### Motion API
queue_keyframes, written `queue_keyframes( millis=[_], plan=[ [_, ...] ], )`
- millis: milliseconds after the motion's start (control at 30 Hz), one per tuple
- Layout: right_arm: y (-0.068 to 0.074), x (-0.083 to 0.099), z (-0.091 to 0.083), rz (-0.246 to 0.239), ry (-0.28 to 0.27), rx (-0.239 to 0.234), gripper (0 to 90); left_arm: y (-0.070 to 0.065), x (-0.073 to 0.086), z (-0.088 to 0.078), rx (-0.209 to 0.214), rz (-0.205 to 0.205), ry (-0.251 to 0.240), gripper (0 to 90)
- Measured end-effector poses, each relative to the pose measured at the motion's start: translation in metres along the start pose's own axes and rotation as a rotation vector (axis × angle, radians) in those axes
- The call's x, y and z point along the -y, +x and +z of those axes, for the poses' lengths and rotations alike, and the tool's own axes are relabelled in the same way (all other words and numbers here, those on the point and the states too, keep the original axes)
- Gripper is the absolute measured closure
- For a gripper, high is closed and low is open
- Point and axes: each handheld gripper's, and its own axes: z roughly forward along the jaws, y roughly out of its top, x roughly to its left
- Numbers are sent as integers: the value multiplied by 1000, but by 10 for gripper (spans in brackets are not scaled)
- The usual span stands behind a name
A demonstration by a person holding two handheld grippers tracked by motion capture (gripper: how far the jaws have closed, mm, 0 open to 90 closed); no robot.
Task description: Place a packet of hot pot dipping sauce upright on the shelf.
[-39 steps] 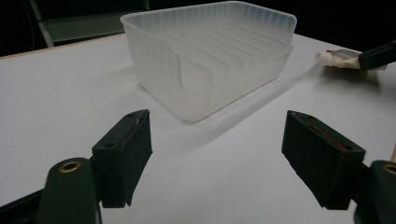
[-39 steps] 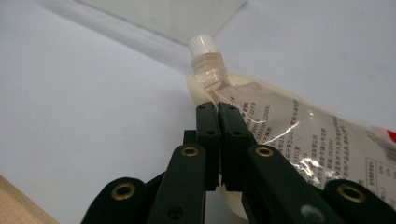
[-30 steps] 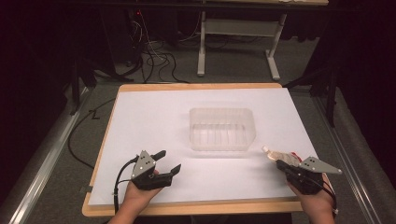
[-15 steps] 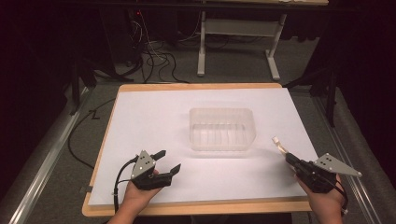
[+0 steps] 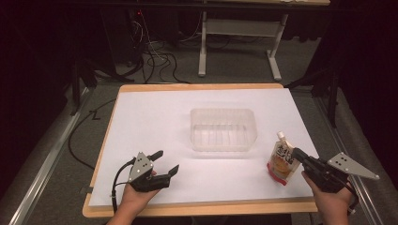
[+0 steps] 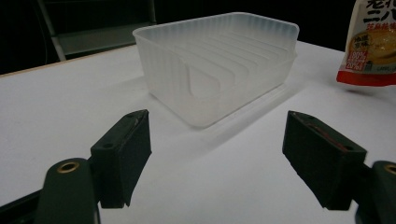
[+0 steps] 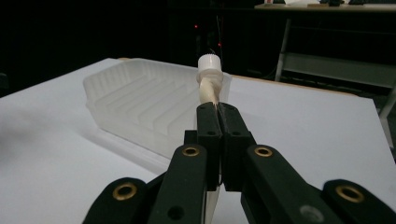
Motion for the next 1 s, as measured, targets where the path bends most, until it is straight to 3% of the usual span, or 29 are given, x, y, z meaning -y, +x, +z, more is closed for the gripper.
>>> queue_keyframes(
  millis=[200,367,500,1000],
  plan=[
    [3,-4,3,10,-63,3,895,1,2,-4,-9,2,1,241],
    [-3,-2,14,32,-60,27,895,2,2,-7,-11,3,4,242],
    [-8,7,22,46,-20,33,894,2,2,-7,-11,2,3,243],
    [-4,17,8,14,-19,49,882,0,2,-7,0,23,10,244]
  ],
)
